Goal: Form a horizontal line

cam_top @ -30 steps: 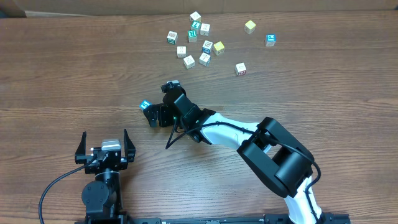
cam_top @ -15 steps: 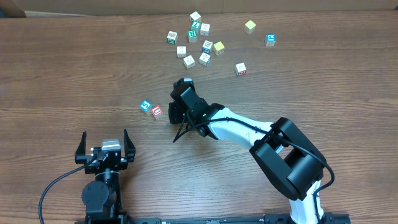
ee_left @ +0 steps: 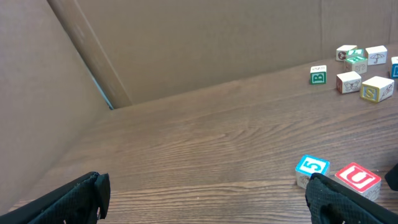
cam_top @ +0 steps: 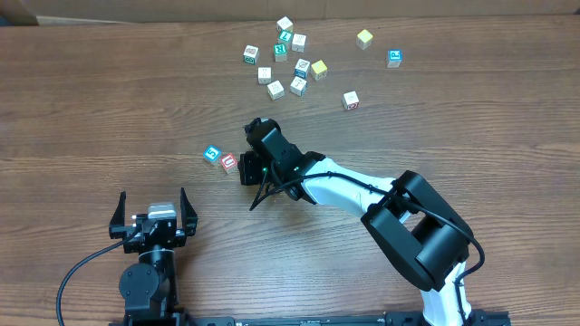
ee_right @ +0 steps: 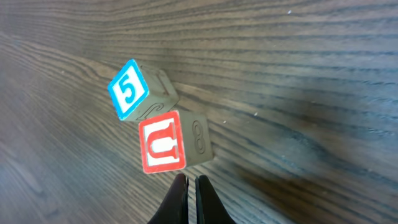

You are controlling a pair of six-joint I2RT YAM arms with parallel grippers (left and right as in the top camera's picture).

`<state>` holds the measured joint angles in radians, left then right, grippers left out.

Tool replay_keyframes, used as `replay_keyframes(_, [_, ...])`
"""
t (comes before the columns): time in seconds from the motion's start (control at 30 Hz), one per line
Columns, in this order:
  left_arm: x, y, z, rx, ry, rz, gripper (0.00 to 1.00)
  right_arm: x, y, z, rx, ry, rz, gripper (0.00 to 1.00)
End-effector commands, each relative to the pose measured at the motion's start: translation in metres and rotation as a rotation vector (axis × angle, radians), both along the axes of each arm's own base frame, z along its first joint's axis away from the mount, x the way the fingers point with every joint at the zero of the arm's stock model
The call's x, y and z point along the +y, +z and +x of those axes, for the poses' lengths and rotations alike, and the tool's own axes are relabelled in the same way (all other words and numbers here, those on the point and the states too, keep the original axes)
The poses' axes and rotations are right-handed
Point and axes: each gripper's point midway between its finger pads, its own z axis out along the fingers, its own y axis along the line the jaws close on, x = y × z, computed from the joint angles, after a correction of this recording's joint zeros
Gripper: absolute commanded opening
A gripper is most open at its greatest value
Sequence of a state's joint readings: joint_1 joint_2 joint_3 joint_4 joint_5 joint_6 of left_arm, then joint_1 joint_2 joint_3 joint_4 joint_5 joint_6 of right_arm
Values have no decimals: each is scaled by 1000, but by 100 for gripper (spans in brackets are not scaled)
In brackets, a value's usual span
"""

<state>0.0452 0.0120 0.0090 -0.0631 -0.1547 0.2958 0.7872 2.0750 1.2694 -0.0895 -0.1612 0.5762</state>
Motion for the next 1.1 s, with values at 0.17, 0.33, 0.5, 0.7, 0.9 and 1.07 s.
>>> replay_keyframes(0.17, [0,-1,0,2,1,19,100,-12,-8,15,-64,-72,-71,4])
replay_keyframes(0.33, [0,-1,0,2,1,19,100,-12,-2,24,-94,-88,-51,4])
replay_keyframes(0.5, [0,-1,0,2,1,19,100,-3,-9,17,-86,-61,-41,4])
replay_keyframes(0.7, [0,-1,0,2,1,19,100,-18,-14,30,-122,-129,-100,4])
replay_keyframes(0.9, [0,-1,0,2,1,19,99,-15,-14,26,-105,-117,-83,4])
replay_keyframes(1.07, [0,-1,0,2,1,19,100,-12,-14,24,-92,-102,-72,4])
